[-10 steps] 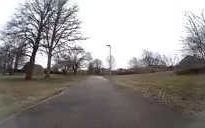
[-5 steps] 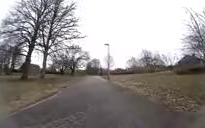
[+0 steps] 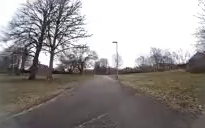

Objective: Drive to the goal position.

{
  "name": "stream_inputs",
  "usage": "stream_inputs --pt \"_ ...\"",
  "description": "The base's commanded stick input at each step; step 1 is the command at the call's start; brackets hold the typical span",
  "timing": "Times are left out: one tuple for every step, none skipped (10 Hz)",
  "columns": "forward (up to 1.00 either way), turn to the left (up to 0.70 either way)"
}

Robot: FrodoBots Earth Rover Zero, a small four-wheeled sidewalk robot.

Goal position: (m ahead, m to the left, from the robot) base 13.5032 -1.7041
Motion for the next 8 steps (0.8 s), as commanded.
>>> stream_inputs --pt "1.0 0.0" --pt "1.0 0.0" --pt "1.0 0.0" --pt "1.0 0.0" --pt "1.0 0.0" --pt "1.0 0.0" --pt "1.0 0.0" --pt "1.0 0.21"
